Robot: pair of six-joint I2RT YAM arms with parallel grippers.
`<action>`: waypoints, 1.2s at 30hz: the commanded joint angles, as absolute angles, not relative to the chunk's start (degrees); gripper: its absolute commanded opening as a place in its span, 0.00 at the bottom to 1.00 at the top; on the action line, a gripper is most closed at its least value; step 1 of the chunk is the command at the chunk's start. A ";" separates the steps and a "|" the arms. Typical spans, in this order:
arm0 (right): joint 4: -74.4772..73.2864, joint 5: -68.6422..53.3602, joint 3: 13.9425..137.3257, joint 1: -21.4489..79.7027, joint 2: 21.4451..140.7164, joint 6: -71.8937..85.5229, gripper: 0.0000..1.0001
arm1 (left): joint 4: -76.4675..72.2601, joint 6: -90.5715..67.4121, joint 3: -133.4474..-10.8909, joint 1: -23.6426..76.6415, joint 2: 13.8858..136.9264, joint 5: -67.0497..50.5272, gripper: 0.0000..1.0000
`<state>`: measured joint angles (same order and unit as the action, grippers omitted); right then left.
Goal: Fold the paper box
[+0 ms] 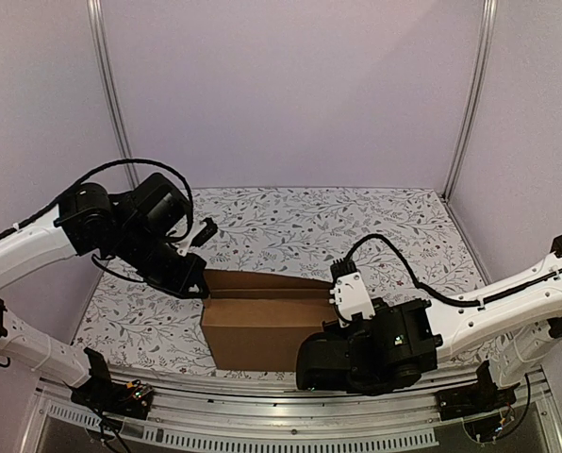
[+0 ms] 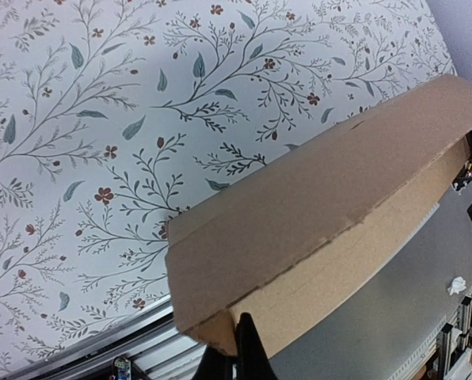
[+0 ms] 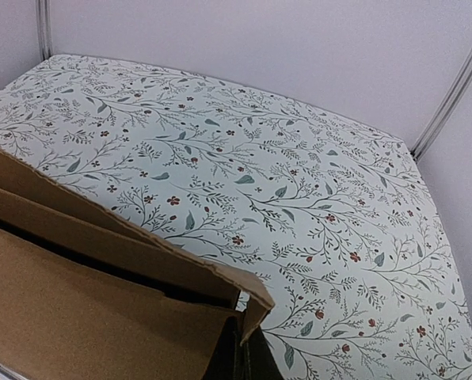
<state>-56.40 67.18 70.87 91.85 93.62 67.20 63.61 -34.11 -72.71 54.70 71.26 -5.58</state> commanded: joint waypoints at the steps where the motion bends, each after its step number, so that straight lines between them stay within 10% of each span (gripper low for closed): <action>1: -52.03 50.45 69.53 92.83 98.26 66.30 0.00 | 56.44 -33.53 -73.62 54.80 71.50 -14.46 0.00; 36: -53.07 51.06 69.70 92.81 98.31 67.72 0.00 | 61.96 -36.61 -65.52 54.67 65.24 -10.14 0.00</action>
<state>-54.83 67.20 71.35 91.85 94.19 67.22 61.93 -35.59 -67.33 54.39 65.41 -6.22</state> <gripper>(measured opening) 0.005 0.008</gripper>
